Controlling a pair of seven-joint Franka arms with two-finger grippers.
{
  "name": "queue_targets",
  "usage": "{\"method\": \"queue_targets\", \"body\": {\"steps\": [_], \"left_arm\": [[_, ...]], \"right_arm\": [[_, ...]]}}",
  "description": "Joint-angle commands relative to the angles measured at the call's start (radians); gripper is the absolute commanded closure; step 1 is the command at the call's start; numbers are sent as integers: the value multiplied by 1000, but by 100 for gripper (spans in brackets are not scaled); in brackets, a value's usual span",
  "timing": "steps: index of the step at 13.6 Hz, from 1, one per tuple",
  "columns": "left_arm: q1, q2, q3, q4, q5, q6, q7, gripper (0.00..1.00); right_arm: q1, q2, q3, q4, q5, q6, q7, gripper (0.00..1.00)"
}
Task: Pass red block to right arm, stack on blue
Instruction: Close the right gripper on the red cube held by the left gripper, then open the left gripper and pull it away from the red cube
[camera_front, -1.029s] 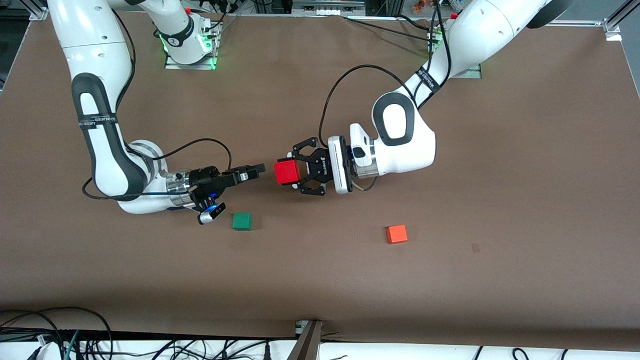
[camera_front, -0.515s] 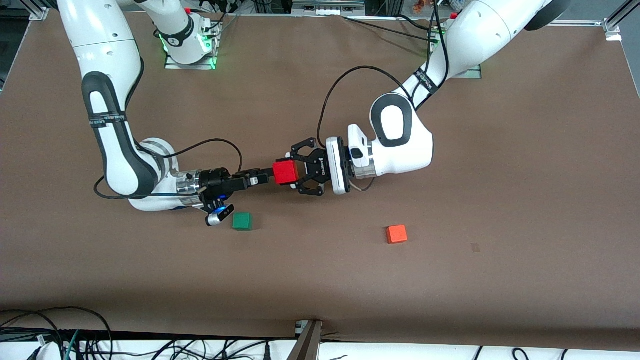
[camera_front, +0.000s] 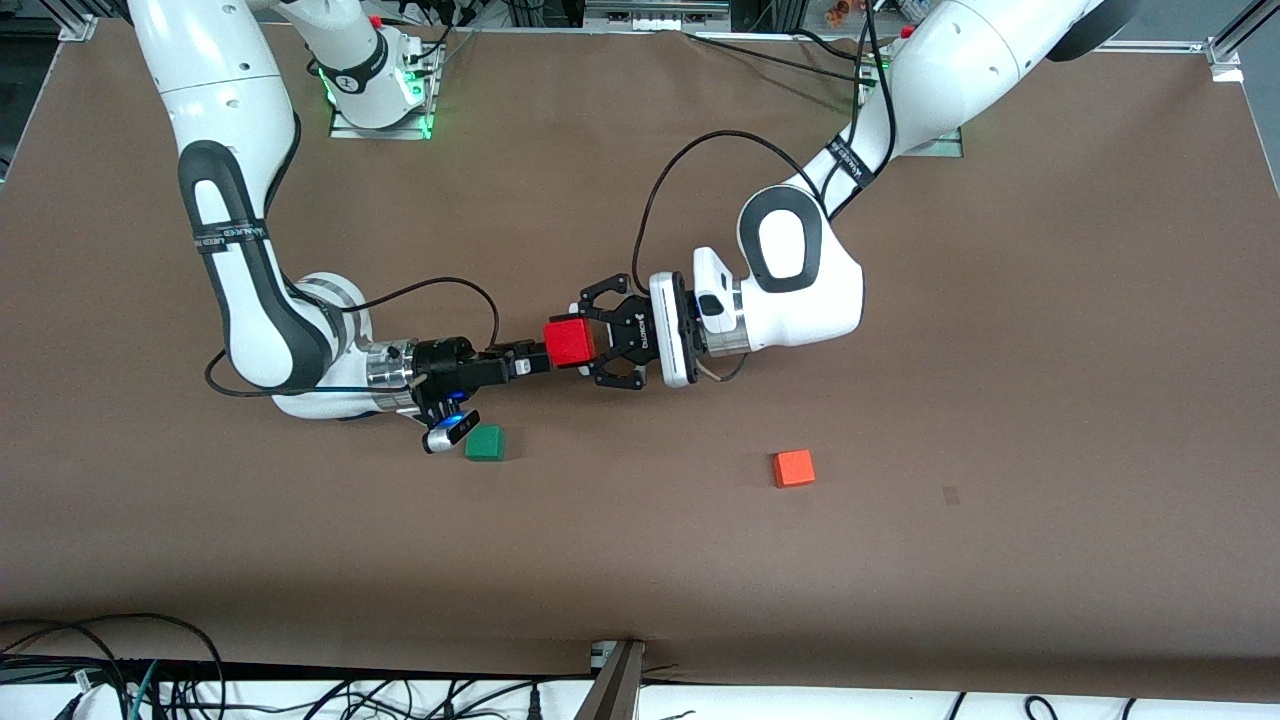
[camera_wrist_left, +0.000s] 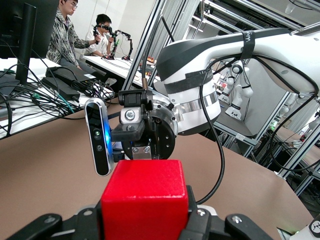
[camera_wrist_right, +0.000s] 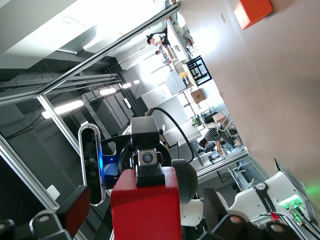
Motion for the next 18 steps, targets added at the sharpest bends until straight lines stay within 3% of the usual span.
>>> {"method": "queue_targets", "body": {"steps": [1,4,6,7,9,10,11,12,18], "left_arm": [[-14,19,3,34,-36,8,37,98],[-16,20,3,34,-37,8,37,98],[-16,20,3,34,-53,8,37,98],[-16,20,3,34,-54,10,37,98],[-16,20,3,34,-56,8,37,93],[-16,20,3,34,-57,8,36,78],[-12,19,3,34,-59,10,37,43],[-2,13,3,28,-86,10,51,0],[41,-25,-5,2,-110,-8,106,0]], "right_arm": [[6,-22,-2,-16,23,11,-18,21],[6,-24,-2,-13,23,6,-18,55],[5,-24,-2,-15,21,-2,-18,71],[5,-24,-2,-13,21,-2,-20,77],[5,-24,-2,-12,20,-3,-18,77],[5,-24,-2,-12,20,-3,-17,77],[5,-24,-2,-10,20,-3,-15,77],[5,-24,-2,-8,20,-3,-14,77],[-6,-36,-11,-4,-6,-3,-7,77]]}}
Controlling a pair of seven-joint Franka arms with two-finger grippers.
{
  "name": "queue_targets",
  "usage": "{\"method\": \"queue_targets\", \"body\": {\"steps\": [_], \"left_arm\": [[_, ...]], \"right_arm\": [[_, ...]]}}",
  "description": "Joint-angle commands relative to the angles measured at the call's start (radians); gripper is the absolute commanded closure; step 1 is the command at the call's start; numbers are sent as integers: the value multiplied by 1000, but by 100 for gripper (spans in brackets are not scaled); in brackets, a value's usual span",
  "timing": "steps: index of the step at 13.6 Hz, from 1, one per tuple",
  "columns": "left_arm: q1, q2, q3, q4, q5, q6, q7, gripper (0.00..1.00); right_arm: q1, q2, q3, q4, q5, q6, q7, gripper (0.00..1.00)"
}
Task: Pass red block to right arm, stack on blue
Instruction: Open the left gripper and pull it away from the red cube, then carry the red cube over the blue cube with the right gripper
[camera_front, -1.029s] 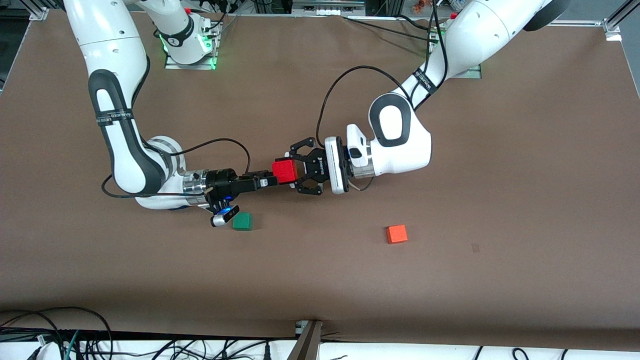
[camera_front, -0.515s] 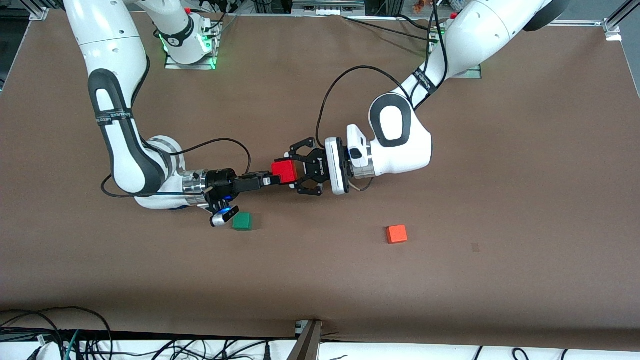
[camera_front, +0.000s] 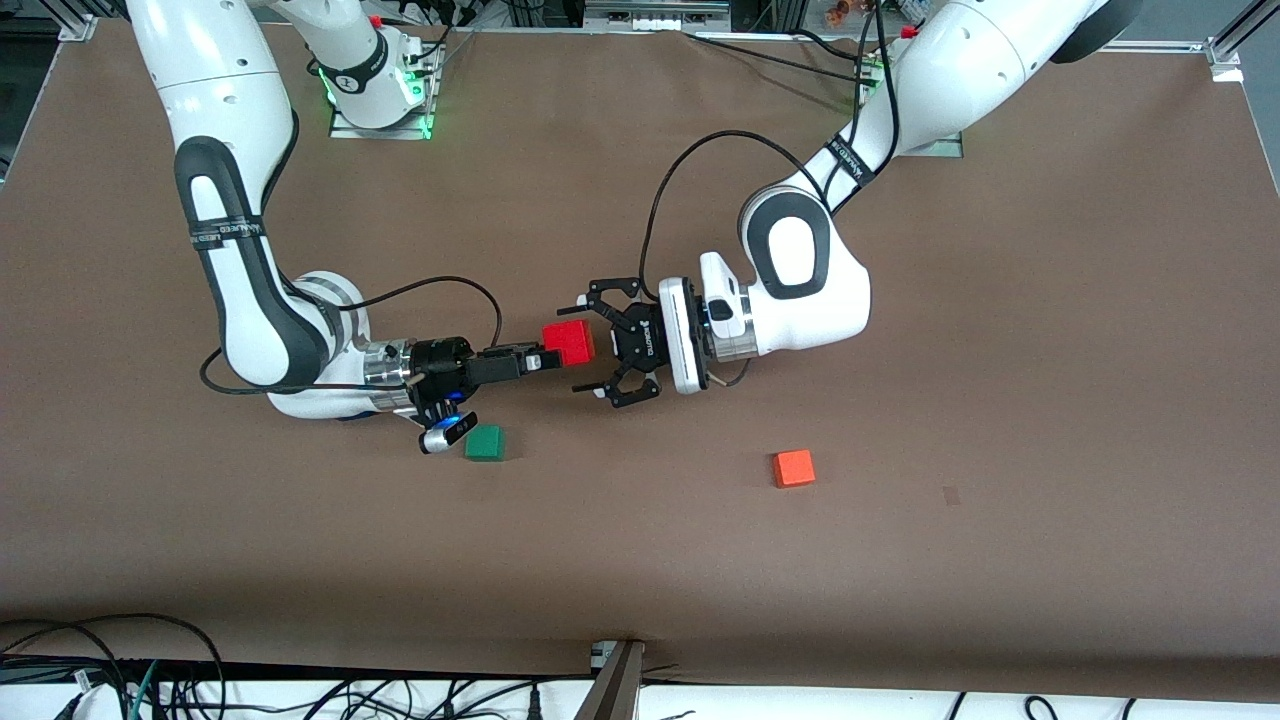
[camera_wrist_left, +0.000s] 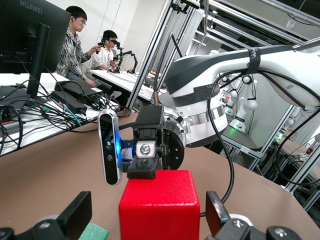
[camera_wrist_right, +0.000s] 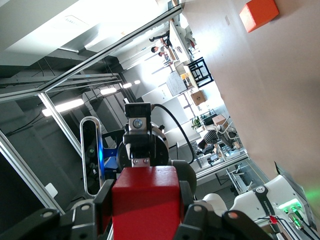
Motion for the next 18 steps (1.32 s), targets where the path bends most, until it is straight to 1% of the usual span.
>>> {"method": "queue_targets", "body": {"steps": [1,3,4,5,6,7,8,11,12,13,14,15,16,18], "left_arm": [[35,-54,-5,-29,-25,-10,29,0],[54,-69,-4,-42,-24,-11,3,0],[76,-86,-2,-64,-21,-26,-5,0],[85,-103,2,-84,11,-36,-29,0],[99,-103,2,-93,79,-40,-70,0],[111,-107,1,-102,152,-40,-125,0],[119,-121,4,-113,221,-62,-185,0],[179,-132,7,-110,485,-153,-351,0],[199,-134,12,-98,609,-205,-409,0],[215,-137,21,-73,768,-270,-470,0],[244,-138,21,-49,906,-366,-541,0],[265,-138,19,-26,999,-454,-592,0],[280,-144,21,-12,1041,-524,-623,0],[294,-154,30,-3,1120,-626,-688,0]], "right_arm": [[-13,-30,-11,-2,-56,-5,9,77],[-19,-36,-48,20,-143,-10,11,77],[-19,-42,-66,26,-175,-13,8,77],[-17,-47,-80,29,-224,-11,6,77],[-17,-53,-112,58,-322,-11,8,77],[-17,-53,-141,105,-441,-11,9,77],[-17,-53,-161,130,-558,-10,9,77],[-13,-70,-207,173,-845,10,-3,77],[-17,-70,-218,185,-925,13,-6,77],[-17,-71,-244,190,-967,16,-6,77],[-5,-76,-273,189,-1004,32,-5,77],[10,-85,-284,189,-1104,67,-1,77],[12,-94,-284,176,-1201,105,-1,77],[12,-94,-286,170,-1310,127,-1,77]]}}
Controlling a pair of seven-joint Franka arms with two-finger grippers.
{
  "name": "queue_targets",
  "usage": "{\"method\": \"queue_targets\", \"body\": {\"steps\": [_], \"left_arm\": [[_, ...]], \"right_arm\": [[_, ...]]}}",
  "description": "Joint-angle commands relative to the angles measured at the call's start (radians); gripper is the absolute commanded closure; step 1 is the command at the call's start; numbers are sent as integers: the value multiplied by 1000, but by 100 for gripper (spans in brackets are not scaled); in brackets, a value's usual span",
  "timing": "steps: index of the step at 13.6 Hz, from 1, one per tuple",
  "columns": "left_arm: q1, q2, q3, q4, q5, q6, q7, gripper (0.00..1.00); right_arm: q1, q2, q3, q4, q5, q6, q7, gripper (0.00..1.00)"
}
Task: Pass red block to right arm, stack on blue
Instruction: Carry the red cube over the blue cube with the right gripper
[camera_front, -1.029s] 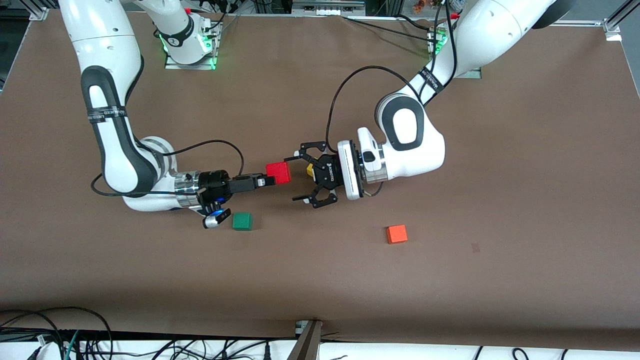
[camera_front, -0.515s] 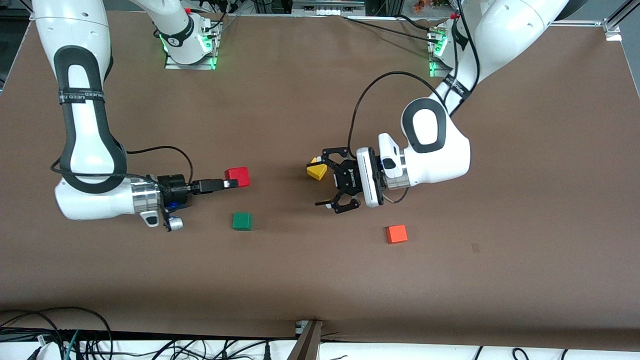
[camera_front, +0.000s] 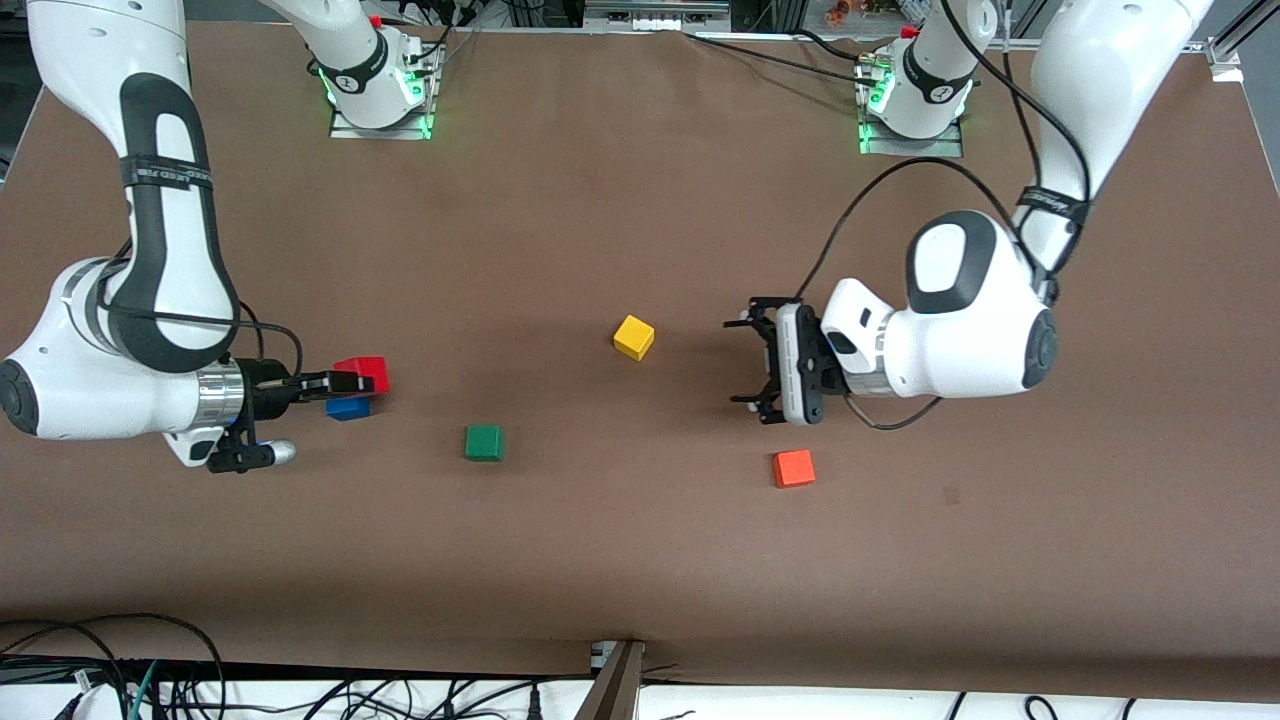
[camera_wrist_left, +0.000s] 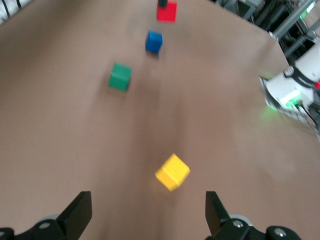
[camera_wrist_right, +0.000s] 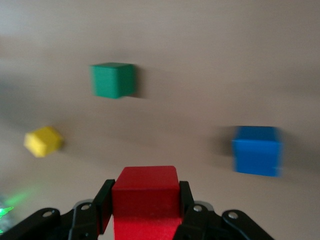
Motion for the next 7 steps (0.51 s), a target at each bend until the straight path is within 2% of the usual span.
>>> {"method": "queue_targets", "body": {"steps": [1,3,5,7], "left_arm": [[1,-33,13,5,131,-108,-124,0],[7,-54,18,25,237,-195,-268,0],[31,-77,22,35,339,-292,-406,0],[68,-105,35,35,411,-332,-486,0]], "right_arm": [[22,-19,-17,-21,-132,36,2,77],[24,-31,-18,-72,-207,101,14,77],[36,-69,-17,-182,-270,225,14,77],[47,-79,-18,-230,-273,299,22,77]]}}
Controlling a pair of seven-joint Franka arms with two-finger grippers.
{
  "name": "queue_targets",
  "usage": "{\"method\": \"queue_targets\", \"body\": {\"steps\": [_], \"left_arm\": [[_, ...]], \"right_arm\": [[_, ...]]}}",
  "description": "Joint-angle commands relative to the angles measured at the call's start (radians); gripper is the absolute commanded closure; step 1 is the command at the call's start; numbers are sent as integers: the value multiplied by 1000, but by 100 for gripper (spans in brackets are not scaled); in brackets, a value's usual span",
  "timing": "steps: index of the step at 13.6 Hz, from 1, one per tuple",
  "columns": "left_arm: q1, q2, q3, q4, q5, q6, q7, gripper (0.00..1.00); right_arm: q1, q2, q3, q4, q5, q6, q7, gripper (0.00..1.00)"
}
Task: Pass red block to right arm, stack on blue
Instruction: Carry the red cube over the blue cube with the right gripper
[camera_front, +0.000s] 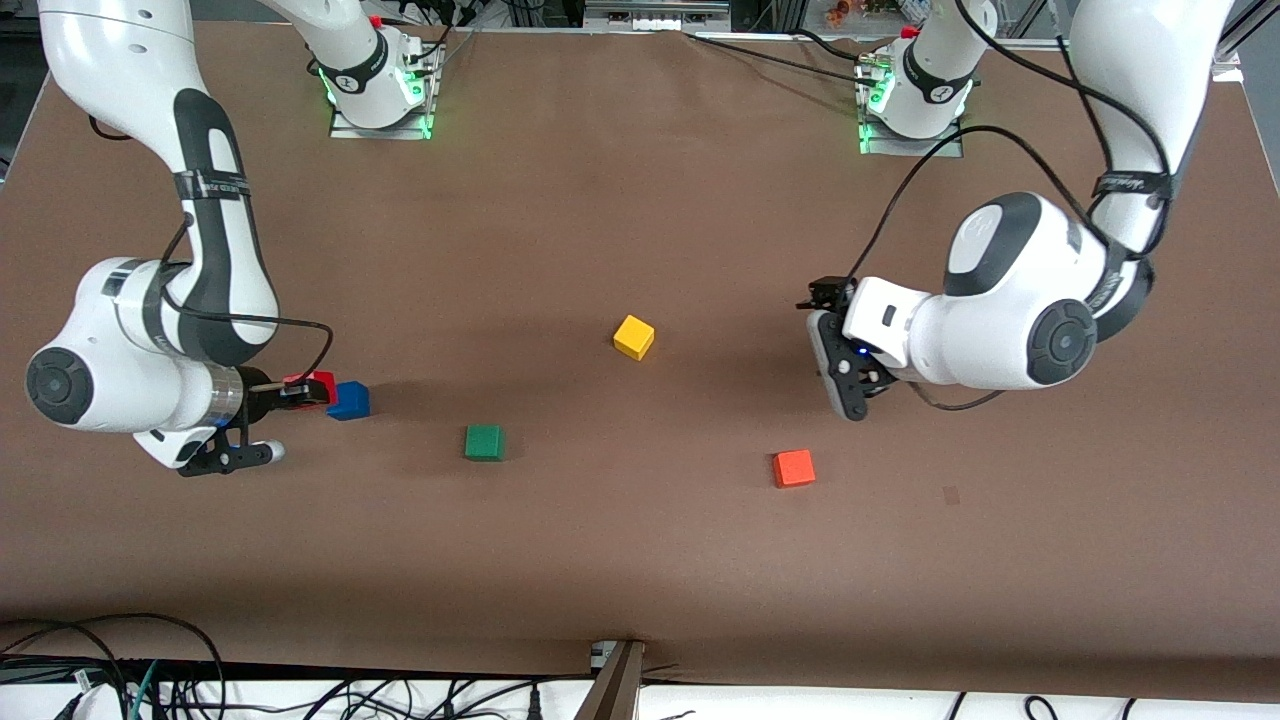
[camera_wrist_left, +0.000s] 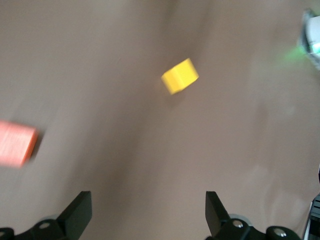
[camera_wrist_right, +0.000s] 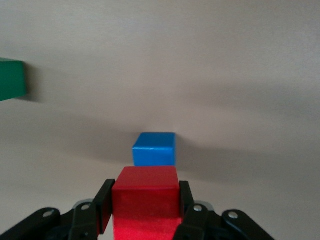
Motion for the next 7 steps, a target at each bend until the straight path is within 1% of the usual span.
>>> {"method": "queue_targets", "body": {"steps": [1,3,4,5,7], "left_arm": [[49,-44,19,0,108,-50,-96,0],[64,-64,29,-4,179,-56,-213,0],[64,-93,30,-4,199,-88,-285,0],[71,-110,35,2,206,-106,-358,0],[101,-149,35,2,203,-110,-439,0]], "right_arm": [[36,-62,-12,-110,-25,87,26,77],[46,-68,-12,-128,-43,111,28,77],[49,-75,-12,-144,-53,131,32,77],[53,-92,-12,-179,-54,168,32,77],[72,-123,-12,-260,-76,269,32,77]]}}
